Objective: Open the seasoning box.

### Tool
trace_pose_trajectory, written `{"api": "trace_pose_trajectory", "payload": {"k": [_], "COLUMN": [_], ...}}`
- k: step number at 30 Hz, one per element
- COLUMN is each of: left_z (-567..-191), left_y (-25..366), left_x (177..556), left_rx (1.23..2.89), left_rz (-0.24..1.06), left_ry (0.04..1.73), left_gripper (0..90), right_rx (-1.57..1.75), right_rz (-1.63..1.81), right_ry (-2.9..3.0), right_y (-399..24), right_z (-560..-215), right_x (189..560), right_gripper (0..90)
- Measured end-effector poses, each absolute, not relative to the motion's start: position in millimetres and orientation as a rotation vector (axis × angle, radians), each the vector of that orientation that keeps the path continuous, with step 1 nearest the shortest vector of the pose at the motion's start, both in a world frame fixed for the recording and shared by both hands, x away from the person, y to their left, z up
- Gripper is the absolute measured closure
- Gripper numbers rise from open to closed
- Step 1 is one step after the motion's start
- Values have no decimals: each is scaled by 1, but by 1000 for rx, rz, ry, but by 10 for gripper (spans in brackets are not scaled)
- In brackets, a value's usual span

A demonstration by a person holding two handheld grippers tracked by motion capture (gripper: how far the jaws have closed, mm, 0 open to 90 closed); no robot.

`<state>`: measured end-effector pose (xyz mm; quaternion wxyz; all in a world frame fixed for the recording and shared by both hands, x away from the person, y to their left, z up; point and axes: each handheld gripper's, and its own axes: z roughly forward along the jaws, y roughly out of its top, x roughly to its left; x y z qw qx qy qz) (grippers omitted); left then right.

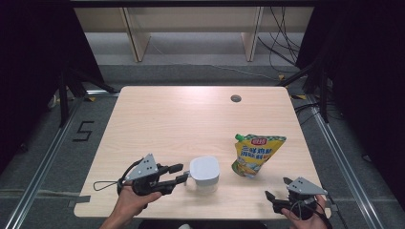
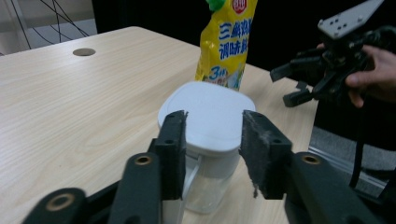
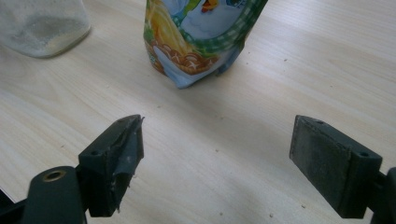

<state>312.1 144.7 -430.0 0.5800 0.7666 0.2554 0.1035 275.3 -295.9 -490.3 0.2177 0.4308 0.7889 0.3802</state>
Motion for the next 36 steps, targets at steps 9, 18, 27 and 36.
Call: {"api": "trace_pose_trajectory", "payload": {"k": [9, 18, 27, 36], "left_z": [-435, -440, -445, -447], "left_y": [138, 128, 127, 128], "left_x": [322, 329, 332, 332], "left_rx": [1813, 1838, 1835, 1820], "left_rz": [250, 260, 262, 254], "left_ry": [620, 598, 619, 627], "left_gripper": [849, 881, 878, 868], "right_rx": [1206, 1133, 1009, 970], "right_rz": [1072, 1102, 1154, 1305], "right_ry": [2175, 2186, 2193, 2196], "right_y": [-293, -289, -278, -261], "right_z": [-490, -487, -483, -474], "right_x": [276, 274, 273, 275], "right_gripper": [197, 314, 400, 610]}}
